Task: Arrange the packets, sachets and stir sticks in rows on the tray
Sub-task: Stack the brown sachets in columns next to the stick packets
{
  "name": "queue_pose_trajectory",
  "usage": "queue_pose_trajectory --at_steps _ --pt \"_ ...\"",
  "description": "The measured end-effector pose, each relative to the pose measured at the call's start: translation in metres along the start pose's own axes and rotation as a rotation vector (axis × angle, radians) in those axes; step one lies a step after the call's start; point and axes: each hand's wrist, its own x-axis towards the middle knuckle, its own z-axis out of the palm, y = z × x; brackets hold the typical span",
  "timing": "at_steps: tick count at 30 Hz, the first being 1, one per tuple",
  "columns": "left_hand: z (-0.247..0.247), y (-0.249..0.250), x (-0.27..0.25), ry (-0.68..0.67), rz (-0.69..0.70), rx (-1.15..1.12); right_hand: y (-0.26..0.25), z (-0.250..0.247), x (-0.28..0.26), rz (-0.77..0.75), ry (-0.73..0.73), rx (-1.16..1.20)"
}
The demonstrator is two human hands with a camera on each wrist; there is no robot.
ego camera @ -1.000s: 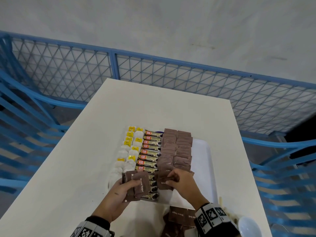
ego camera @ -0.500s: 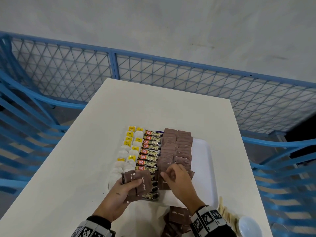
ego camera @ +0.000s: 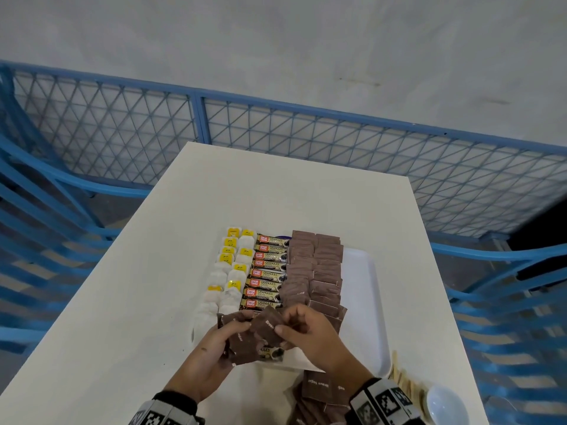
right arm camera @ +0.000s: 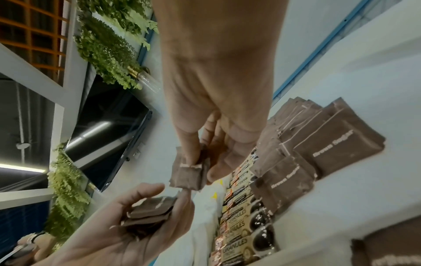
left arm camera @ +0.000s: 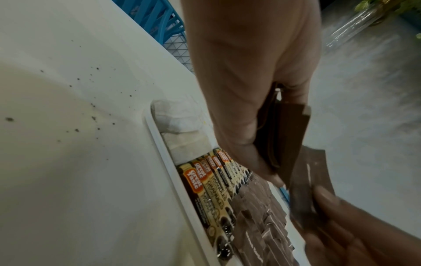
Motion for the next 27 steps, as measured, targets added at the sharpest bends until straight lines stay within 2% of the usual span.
queue_pose_trajectory --at_steps 4,7,9,18,27 --pt "-0.006 -0.003 0.001 -0.023 -0.033 -0.084 0.004 -0.022 -0.006 0.029 0.122 -0.009" --pt "-0.008 -0.005 0.002 -0.012 -0.028 -0.013 0.012 -0.044 -0.009 0.089 0.286 -0.087" --pt "-0.007 -0.007 0.003 -0.001 -0.025 0.026 0.019 -0.057 -0.011 0.123 0.338 -0.194" --pt "-0.006 -0.007 0.003 0.019 -0.007 0.133 0.044 -0.07 -0.006 0.195 0.298 -0.534" --pt "0.0 -0.006 0.0 -0.033 0.014 0.133 0.05 -0.066 0.001 0.031 0.378 -0.71"
